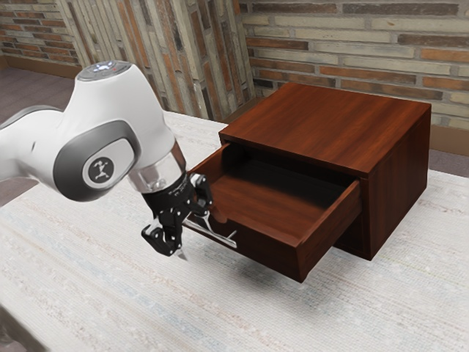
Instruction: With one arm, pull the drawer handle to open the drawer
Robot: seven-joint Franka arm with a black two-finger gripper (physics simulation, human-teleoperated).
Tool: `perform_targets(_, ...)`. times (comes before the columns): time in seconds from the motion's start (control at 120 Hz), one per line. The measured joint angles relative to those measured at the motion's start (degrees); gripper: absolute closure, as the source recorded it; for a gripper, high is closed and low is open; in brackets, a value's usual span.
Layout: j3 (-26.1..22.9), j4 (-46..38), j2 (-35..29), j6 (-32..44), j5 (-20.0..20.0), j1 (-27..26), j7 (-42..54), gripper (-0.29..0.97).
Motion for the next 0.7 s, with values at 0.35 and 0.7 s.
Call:
perform_targets(0.35, 0.00, 0.16, -0.58, -0.21, 0.05, 0.05, 0.03, 0.27)
perform_targets(0.7, -0.31, 2.49, -0.70, -1.05, 0.20, 0.00, 0.05, 0.25)
